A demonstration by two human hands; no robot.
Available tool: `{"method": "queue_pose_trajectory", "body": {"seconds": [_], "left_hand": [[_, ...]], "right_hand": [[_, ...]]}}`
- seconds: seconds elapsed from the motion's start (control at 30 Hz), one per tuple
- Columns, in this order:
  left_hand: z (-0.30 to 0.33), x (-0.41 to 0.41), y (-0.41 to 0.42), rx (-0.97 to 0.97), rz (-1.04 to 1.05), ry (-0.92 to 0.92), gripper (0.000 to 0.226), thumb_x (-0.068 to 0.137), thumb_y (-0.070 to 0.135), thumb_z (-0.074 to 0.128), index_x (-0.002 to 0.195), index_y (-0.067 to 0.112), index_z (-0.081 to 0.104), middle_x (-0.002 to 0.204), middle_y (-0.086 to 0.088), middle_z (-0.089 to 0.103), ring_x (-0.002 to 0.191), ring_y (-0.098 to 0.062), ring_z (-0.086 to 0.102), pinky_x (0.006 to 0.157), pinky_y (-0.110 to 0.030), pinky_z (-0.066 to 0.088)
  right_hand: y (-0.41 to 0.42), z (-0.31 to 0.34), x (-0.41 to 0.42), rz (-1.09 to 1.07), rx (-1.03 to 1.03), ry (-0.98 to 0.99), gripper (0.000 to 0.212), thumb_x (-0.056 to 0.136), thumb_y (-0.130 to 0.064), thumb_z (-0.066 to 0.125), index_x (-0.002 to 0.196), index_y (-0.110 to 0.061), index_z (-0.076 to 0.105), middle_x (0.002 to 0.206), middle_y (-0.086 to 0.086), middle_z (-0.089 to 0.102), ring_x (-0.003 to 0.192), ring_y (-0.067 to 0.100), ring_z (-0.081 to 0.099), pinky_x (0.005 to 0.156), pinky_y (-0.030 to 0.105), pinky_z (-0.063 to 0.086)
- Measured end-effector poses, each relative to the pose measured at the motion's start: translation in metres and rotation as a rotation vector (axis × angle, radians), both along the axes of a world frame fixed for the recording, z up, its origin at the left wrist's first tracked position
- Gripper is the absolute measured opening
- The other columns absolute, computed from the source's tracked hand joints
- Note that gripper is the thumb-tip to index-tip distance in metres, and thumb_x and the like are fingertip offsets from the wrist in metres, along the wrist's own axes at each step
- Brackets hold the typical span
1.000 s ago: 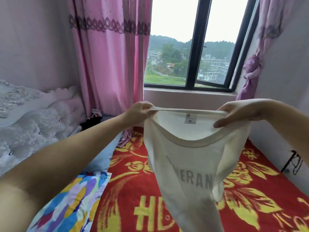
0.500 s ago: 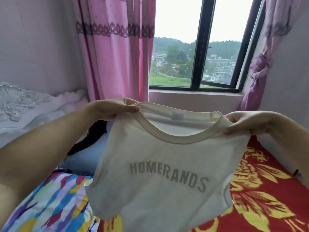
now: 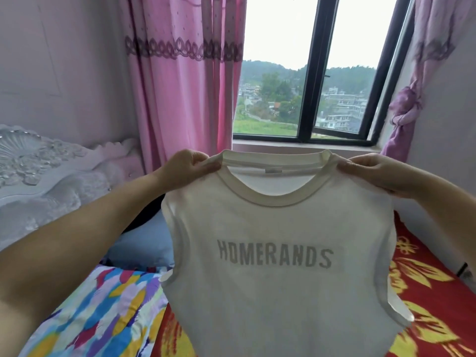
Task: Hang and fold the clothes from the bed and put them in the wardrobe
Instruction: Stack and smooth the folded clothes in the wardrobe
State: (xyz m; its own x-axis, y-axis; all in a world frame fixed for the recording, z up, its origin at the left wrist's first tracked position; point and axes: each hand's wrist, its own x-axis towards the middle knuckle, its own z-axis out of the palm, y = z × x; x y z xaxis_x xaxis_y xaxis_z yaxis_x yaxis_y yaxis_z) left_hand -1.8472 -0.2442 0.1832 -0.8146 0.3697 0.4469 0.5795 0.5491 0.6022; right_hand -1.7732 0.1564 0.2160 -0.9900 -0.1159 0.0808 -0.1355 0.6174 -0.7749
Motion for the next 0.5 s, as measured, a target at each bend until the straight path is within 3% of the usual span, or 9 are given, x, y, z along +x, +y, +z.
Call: {"method": "queue_pose_trajectory", "body": {"seconds": [0.07,0.17,0.23,0.37,0.43,0.5], "left_hand": [[0.000,-0.003,0.009,-0.113,0.066,-0.198,0.049,0.082,0.056,0.060,0.066,0.011,0.065,0.052,0.005,0.052,0.046,-0.008,0.045,0.047,-0.018,0.039],[-0.001,-0.005,0.043,0.018,0.098,-0.604,0.032,0.093,0.029,0.059,0.093,-0.001,0.068,0.082,-0.009,0.069,0.065,-0.017,0.065,0.065,-0.030,0.056],[0.001,0.005,0.073,0.176,0.073,-0.709,0.022,0.095,0.020,0.056,0.091,0.000,0.064,0.083,-0.011,0.067,0.059,-0.014,0.065,0.058,-0.024,0.056],[0.004,0.031,0.130,0.550,-0.064,-0.897,0.023,0.100,0.017,0.049,0.082,0.004,0.056,0.061,-0.005,0.059,0.044,-0.008,0.057,0.040,-0.018,0.048],[0.009,0.040,0.141,0.655,-0.118,-0.939,0.028,0.102,0.015,0.043,0.079,0.004,0.053,0.045,-0.003,0.056,0.036,-0.008,0.055,0.036,-0.018,0.046],[0.016,0.045,0.140,0.730,-0.151,-0.956,0.027,0.103,0.013,0.037,0.088,0.000,0.055,0.055,-0.010,0.064,0.046,-0.016,0.064,0.047,-0.028,0.057]], "right_hand": [[-0.006,-0.007,-0.008,-0.101,0.180,-0.006,0.045,0.084,-0.058,0.053,0.089,-0.018,0.074,0.085,0.006,0.074,0.077,0.024,0.070,0.074,0.035,0.057],[-0.032,-0.022,-0.025,-0.271,0.426,0.029,0.046,0.097,-0.048,0.045,0.073,-0.017,0.068,0.084,0.008,0.071,0.074,0.024,0.064,0.070,0.032,0.048],[-0.058,-0.029,-0.034,-0.326,0.394,0.032,0.047,0.098,-0.045,0.043,0.077,-0.011,0.067,0.083,0.010,0.068,0.074,0.025,0.061,0.068,0.031,0.044],[-0.119,-0.025,-0.033,-0.198,0.286,0.073,0.057,0.099,-0.049,0.039,0.081,-0.001,0.065,0.077,0.012,0.063,0.068,0.024,0.055,0.064,0.032,0.040],[-0.135,-0.017,-0.024,-0.087,0.266,0.099,0.062,0.099,-0.051,0.034,0.099,0.001,0.068,0.096,0.016,0.069,0.085,0.027,0.062,0.080,0.035,0.046],[-0.134,-0.008,-0.012,0.089,0.163,-0.018,0.061,0.096,-0.058,0.033,0.114,-0.010,0.066,0.111,0.008,0.068,0.103,0.021,0.063,0.095,0.035,0.047]]}}
